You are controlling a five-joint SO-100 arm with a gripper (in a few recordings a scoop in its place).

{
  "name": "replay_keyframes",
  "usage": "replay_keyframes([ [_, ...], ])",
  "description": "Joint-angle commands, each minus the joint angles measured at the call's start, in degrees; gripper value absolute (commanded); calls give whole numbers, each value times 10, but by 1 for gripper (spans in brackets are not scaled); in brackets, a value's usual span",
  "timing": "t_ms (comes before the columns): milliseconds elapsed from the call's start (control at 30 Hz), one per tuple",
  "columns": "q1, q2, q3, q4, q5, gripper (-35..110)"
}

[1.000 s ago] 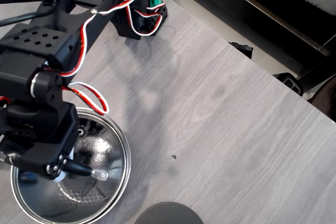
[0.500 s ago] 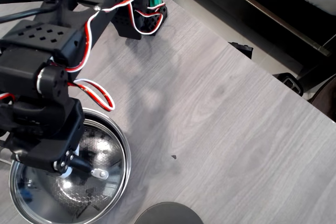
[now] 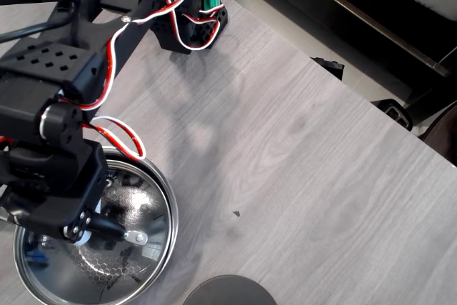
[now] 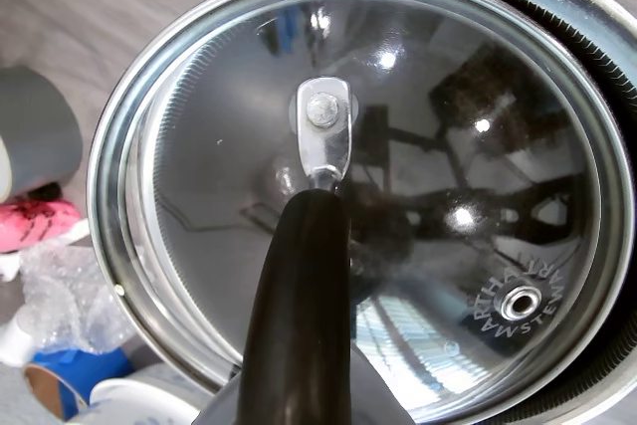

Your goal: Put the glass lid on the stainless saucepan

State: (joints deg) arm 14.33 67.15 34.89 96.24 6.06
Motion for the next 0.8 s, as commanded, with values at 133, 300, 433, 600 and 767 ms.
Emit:
replay_keyframes([
  [133,-14,76,-20,4,1,0],
  [300,-26,99,-20,16,1,0],
  [433,-35,113,-20,25,2,0],
  [600,-28,102,-20,24,5,0],
  [767,-32,109,-39,25,7,0],
])
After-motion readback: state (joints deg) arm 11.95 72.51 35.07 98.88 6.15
